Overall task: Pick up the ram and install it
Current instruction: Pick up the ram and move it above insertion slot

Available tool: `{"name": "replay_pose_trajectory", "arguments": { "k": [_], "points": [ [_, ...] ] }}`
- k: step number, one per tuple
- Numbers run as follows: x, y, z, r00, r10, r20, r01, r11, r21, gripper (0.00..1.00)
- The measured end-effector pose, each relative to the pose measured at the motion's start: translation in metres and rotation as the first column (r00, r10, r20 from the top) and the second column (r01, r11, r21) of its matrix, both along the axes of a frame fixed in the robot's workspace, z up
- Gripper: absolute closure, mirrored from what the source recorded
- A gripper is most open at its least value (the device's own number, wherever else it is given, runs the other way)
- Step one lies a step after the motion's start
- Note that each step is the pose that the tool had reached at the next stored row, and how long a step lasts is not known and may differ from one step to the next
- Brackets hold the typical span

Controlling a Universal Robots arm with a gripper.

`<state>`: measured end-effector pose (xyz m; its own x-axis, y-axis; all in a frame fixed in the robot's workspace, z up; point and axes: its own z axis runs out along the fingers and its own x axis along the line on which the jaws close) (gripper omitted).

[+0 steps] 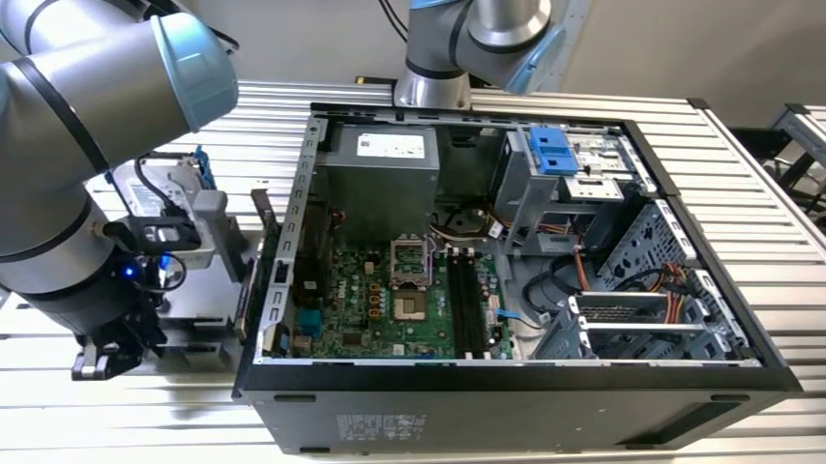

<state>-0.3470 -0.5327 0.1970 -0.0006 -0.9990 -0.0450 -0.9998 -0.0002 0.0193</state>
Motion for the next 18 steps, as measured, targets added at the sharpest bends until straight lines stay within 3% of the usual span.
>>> {"name": "replay_pose_trajectory", "arguments": {
  "k": [18],
  "points": [
    [0.0, 0.0, 0.0002, 1.0, 0.0, 0.0, 0.0, 1.0, 0.0002, 1.0]
  ]
}}
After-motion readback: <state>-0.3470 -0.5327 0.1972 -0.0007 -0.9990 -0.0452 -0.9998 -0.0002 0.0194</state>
